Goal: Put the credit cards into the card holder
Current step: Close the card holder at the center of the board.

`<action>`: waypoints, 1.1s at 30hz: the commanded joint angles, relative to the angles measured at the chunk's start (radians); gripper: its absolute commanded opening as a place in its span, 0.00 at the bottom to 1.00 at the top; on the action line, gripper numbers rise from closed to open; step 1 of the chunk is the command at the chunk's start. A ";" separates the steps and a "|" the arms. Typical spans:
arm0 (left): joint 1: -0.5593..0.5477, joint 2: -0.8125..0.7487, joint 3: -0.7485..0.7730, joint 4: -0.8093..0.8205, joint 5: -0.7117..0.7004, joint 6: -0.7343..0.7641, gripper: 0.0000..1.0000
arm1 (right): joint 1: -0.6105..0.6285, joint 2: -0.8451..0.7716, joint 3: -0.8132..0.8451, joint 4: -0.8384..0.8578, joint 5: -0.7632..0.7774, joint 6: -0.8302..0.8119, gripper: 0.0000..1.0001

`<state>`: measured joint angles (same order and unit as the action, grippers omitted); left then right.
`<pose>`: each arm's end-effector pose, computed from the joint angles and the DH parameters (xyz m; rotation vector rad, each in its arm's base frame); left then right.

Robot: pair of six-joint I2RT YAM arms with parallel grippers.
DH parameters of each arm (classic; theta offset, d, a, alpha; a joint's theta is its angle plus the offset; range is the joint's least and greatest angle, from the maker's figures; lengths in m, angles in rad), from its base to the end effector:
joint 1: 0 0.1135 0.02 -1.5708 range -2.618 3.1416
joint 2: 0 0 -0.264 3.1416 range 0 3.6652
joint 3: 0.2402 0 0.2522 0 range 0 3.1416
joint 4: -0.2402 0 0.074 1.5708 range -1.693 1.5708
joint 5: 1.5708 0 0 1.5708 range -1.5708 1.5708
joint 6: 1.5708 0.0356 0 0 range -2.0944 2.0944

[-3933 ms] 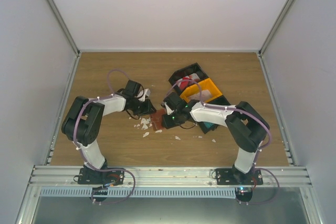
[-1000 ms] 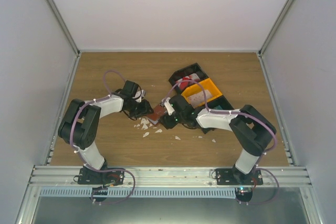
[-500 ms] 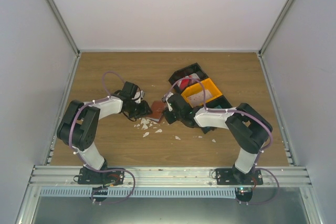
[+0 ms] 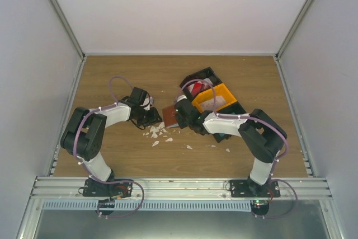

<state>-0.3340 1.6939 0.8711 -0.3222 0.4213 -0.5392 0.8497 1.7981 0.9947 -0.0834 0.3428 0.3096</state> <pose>0.2853 -0.1144 0.1398 -0.1594 2.8226 -0.8054 0.2471 0.2630 0.1527 -0.4952 2.3406 0.1198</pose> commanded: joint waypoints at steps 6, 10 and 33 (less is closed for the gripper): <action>0.001 -0.049 -0.008 0.036 0.000 -0.010 0.42 | -0.003 0.013 -0.002 0.080 -0.199 -0.034 0.43; 0.001 -0.031 0.001 0.048 0.005 -0.013 0.42 | -0.018 0.031 0.024 0.134 -0.226 -0.028 0.38; 0.002 0.018 -0.001 0.064 -0.005 -0.008 0.41 | -0.011 0.089 0.116 0.028 0.089 -0.136 0.04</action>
<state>-0.3340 1.6958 0.8669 -0.2859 0.4232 -0.5499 0.8307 1.8542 1.0859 -0.0448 0.3473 0.2207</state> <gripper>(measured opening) 0.409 0.070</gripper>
